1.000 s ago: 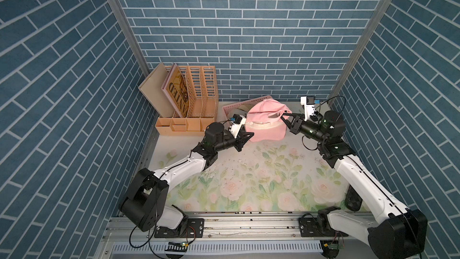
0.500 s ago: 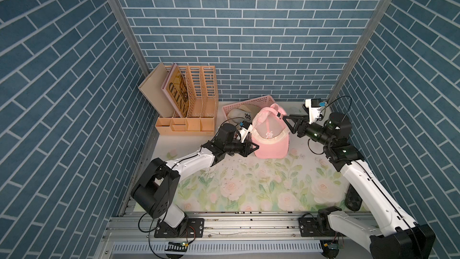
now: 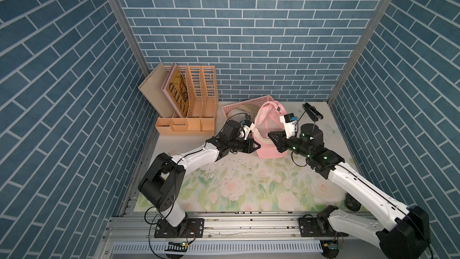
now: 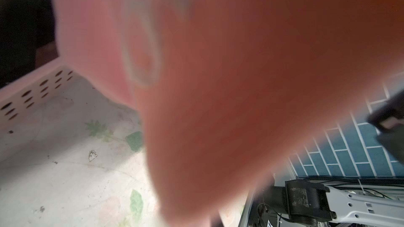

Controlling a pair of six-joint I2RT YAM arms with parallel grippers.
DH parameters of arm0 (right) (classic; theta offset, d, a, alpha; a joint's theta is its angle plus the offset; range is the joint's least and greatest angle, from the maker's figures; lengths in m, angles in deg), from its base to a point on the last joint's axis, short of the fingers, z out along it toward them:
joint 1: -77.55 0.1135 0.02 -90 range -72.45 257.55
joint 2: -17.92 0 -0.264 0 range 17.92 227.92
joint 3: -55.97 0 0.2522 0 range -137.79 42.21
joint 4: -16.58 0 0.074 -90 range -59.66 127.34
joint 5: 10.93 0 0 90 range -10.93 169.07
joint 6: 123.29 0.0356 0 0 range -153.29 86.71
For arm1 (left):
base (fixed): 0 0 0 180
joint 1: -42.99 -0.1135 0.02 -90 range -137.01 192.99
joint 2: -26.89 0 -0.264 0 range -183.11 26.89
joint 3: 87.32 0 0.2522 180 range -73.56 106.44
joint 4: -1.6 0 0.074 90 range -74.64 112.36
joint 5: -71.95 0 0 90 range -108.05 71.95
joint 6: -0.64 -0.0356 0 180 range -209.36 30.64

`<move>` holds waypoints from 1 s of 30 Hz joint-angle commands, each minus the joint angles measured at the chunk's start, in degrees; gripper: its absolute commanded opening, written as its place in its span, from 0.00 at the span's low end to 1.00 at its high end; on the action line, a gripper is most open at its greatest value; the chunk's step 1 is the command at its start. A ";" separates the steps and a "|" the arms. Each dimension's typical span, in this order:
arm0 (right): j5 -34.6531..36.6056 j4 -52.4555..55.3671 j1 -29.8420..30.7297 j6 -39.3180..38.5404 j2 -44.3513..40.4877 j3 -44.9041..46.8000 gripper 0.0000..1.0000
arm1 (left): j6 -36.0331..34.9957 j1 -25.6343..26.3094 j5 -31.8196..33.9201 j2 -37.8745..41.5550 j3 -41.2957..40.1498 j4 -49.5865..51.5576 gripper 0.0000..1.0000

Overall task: Turn the baseball cap inside out
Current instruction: Turn over the baseball cap.

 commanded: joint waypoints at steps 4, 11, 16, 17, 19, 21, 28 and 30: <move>7.96 -11.75 0.30 -0.70 13.91 -5.10 0.10 | -0.53 4.22 1.67 0.19 2.25 0.64 0.00; 13.44 -17.86 0.05 0.94 25.90 -12.81 0.30 | 2.70 6.89 3.88 2.59 0.55 -2.75 0.00; 18.34 -19.66 -0.66 2.53 24.36 -12.39 0.51 | 3.72 6.89 5.12 3.91 -2.21 -3.84 0.00; 18.07 -19.87 -1.21 2.44 23.64 -12.04 0.52 | 4.26 6.89 5.03 4.09 -2.79 -4.45 0.00; 17.46 -19.64 -1.85 2.15 22.46 -11.42 0.53 | 4.85 6.89 4.92 4.05 -3.24 -5.11 0.00; 16.49 -18.53 -1.90 1.74 21.14 -11.07 0.54 | 5.04 6.89 5.37 3.65 -3.24 -5.05 0.00; 13.64 -23.26 -1.37 4.60 19.81 -9.07 0.53 | 4.96 8.05 5.02 0.87 -1.08 -4.39 0.00; 14.06 -25.77 -1.38 5.47 21.16 -9.90 0.51 | 4.70 8.77 5.06 0.40 -0.49 -3.74 0.00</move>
